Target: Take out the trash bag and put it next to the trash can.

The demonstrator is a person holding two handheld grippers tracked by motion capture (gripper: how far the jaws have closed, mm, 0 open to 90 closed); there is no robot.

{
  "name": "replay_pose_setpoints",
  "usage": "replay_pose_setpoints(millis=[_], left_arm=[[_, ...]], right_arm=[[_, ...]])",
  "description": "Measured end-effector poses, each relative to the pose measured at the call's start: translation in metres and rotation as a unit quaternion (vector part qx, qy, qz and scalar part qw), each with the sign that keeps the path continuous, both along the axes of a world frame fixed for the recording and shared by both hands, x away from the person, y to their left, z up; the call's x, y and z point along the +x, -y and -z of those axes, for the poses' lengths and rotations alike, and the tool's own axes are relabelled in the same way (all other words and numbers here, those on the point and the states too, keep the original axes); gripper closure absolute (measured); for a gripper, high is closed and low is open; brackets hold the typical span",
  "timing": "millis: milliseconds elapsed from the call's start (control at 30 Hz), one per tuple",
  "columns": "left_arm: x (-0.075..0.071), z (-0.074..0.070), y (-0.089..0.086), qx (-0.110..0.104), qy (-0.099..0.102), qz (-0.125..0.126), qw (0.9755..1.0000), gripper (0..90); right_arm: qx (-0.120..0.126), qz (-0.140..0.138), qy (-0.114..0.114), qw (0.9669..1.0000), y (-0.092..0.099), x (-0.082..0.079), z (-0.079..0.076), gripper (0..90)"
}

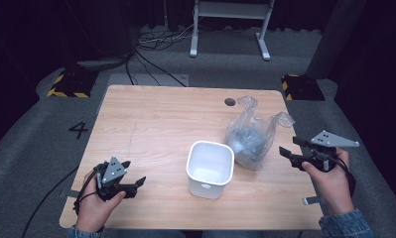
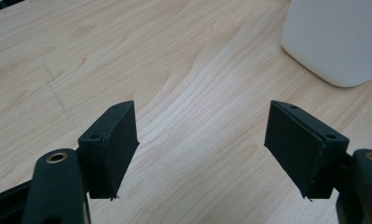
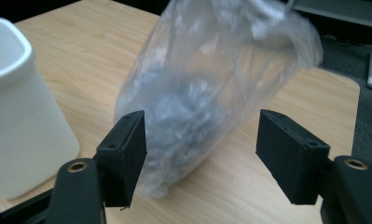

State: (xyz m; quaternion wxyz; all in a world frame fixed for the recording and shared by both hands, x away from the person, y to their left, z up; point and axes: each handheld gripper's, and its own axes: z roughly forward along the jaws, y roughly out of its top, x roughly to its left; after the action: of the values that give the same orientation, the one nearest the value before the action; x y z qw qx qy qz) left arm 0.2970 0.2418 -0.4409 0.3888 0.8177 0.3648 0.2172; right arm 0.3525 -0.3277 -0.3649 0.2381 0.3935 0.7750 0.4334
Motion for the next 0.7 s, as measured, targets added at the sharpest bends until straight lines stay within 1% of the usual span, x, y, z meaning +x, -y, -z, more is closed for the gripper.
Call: replay_pose_setpoints(millis=[100,133,200,233,300,333,500,533,600,667,700], left_arm=[[0.0,0.002,-0.004,0.003,-0.003,-0.005,1.0,25.0],[0.0,0.003,-0.005,0.001,-0.008,-0.006,0.9999,24.9],[0.001,0.006,-0.007,0.003,-0.013,-0.009,0.9999,24.4],[0.001,0.007,-0.008,0.003,-0.015,-0.011,0.9998,24.1],[0.002,0.01,-0.01,0.003,-0.026,-0.016,0.9995,23.6],[0.002,0.012,-0.011,0.004,-0.029,-0.017,0.9994,23.0],[0.003,0.019,-0.016,0.014,-0.046,-0.023,0.9986,22.0],[0.004,0.02,-0.018,0.016,-0.046,-0.022,0.9986,21.8],[0.004,0.023,-0.021,0.019,-0.05,-0.026,0.9982,21.8],[0.004,0.026,-0.025,0.028,-0.043,-0.033,0.9981,21.7],[0.004,0.027,-0.027,0.032,-0.046,-0.038,0.9977,21.7]], right_arm=[[0.0,0.004,-0.011,0.9999,0.006,-0.005,0.009,32.5],[0.0,0.006,-0.015,0.9999,0.008,-0.006,0.012,31.6],[-0.007,0.006,-0.027,0.9996,0.013,-0.008,0.019,29.6],[-0.006,0.009,-0.034,0.9994,0.014,-0.01,0.022,29.6],[-0.008,0.013,-0.039,0.9991,0.018,-0.011,0.03,29.1],[-0.008,0.015,-0.044,0.9989,0.019,-0.012,0.033,28.8],[-0.011,0.02,-0.055,0.9983,0.024,-0.017,0.049,28.0],[-0.01,0.02,-0.057,0.9981,0.025,-0.018,0.052,27.9],[-0.011,0.022,-0.065,0.9976,0.027,-0.019,0.058,27.7],[-0.014,0.023,-0.069,0.9972,0.029,-0.021,0.063,27.6],[-0.014,0.024,-0.07,0.9972,0.03,-0.021,0.066,27.5]])
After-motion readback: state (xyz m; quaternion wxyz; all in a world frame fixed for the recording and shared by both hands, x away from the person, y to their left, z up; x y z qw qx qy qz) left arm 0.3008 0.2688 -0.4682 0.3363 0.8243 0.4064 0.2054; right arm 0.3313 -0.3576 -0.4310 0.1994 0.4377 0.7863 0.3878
